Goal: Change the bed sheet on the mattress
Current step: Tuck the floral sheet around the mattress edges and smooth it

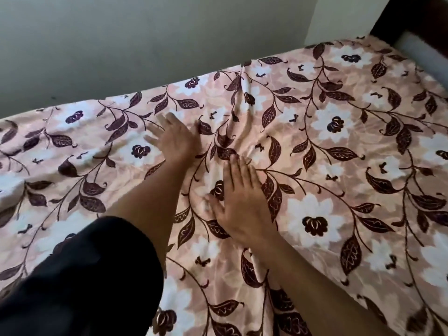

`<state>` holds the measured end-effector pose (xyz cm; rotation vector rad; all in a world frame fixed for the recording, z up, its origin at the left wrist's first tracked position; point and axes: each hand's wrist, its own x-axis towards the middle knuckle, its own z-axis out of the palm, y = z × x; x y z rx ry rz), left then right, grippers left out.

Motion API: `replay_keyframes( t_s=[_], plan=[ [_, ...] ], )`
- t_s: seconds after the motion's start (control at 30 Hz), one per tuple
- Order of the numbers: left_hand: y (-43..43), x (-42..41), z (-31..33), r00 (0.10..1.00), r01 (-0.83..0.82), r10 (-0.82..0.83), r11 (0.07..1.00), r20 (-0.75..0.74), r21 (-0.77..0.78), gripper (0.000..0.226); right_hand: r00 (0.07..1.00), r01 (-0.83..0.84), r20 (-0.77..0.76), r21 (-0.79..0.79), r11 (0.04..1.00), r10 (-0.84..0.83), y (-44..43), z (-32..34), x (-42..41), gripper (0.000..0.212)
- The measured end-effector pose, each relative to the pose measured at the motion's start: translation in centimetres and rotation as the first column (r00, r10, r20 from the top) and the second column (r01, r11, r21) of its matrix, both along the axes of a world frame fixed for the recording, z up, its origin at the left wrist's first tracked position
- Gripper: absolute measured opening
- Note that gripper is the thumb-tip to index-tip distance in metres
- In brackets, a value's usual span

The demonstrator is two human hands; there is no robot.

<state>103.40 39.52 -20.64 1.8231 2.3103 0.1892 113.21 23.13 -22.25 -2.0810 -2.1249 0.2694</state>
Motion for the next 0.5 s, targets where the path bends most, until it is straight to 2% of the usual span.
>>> replay_keyframes(
  t_s=[0.1,0.17,0.27,0.4,0.5],
  plan=[
    [1.6,0.5,-0.7,0.998,0.061,-0.061,0.998,-0.005,0.028,0.051,1.0,0.005,0.009,0.056,0.998,-0.005,0.7,-0.6,-0.9,0.08],
    [2.0,0.9,-0.7,0.99,0.142,-0.141,0.989,-0.017,0.031,0.039,1.0,0.012,0.026,0.038,0.999,-0.013,0.8,-0.4,-1.0,0.08],
    [2.8,0.2,-0.4,0.973,0.217,-0.212,0.974,-0.094,0.058,0.048,0.999,0.024,0.04,-0.015,1.0,-0.024,1.9,0.3,-1.9,0.078],
    [4.3,-1.9,-0.3,0.993,0.085,-0.077,0.993,-0.093,0.087,0.049,1.0,0.02,0.005,-0.048,0.999,-0.019,4.1,0.3,-4.3,0.079],
    [4.6,-3.1,-0.9,0.998,0.064,-0.064,0.993,0.006,0.1,0.039,0.98,-0.193,-0.067,-0.04,0.98,0.19,4.5,0.7,-6.3,0.074]
  ],
)
